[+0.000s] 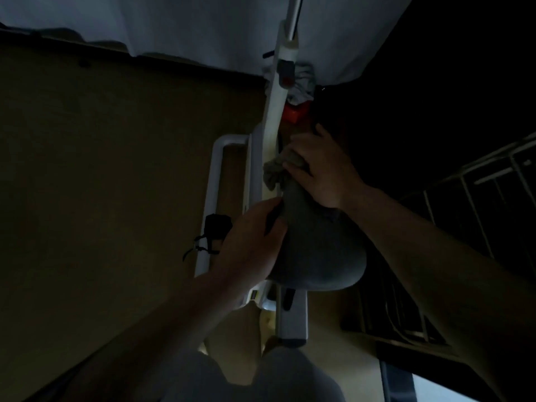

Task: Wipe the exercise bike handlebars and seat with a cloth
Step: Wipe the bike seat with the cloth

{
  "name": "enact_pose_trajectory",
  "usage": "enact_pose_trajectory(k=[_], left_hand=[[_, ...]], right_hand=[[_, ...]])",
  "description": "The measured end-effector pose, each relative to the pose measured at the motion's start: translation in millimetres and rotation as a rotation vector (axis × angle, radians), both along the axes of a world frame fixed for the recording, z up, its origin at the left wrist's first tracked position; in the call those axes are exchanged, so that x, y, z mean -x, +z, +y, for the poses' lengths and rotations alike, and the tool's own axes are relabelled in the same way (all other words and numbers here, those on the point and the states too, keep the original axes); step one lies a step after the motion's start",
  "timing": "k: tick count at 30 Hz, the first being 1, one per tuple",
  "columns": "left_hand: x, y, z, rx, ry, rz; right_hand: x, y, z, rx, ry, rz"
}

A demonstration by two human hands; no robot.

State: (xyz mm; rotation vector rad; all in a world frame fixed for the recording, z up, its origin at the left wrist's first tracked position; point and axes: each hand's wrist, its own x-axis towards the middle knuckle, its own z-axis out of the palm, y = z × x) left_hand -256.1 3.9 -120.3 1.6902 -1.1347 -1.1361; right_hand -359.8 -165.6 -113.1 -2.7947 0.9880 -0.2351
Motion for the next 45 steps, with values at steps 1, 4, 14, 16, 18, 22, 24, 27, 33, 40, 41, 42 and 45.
enact_pose_trajectory(k=[1, 4, 14, 16, 18, 22, 24, 27, 33, 40, 41, 42, 45], left_hand=[[3, 3, -3, -0.004, 0.019, -0.009], [13, 2, -11, 0.015, 0.075, -0.064], [36, -5, -23, -0.035, 0.375, -0.183], [39, -5, -21, -0.003, 0.418, -0.155], [42, -5, -18, 0.021, 0.488, -0.167], [46, -6, -17, 0.092, 0.648, -0.205], [49, -5, -17, 0.099, 0.674, -0.210], [52, -5, -15, 0.076, 0.710, -0.217], [48, -10, -17, 0.081, 0.686, -0.201], [49, -8, -13, 0.129, 0.691, -0.192], [48, -10, -12, 0.115, 0.676, -0.169], [46, -11, -11, 0.106, 0.652, -0.156], [43, -10, -10, 0.057, 0.543, -0.167]], right_hand=[[-6, -4, -6, -0.019, -0.069, -0.050], [-20, -10, -29, -0.233, -0.399, -0.162], [-3, -7, -31, -0.770, -0.580, -0.452], [-1, -14, -19, -0.791, -0.565, -0.548], [13, -24, 8, -0.807, -0.516, -0.608], [14, -24, 8, -0.913, -0.555, -0.633], [10, -19, 9, -0.915, -0.629, -0.624], [32, -15, 41, -0.905, -0.521, -0.521], [30, -15, 36, -0.912, -0.560, -0.466], [50, -14, 58, -0.850, -0.437, -0.431], [46, -11, 55, -0.884, -0.473, -0.470], [45, -9, 57, -0.880, -0.493, -0.492], [52, -11, 80, -0.705, -0.502, -0.437]])
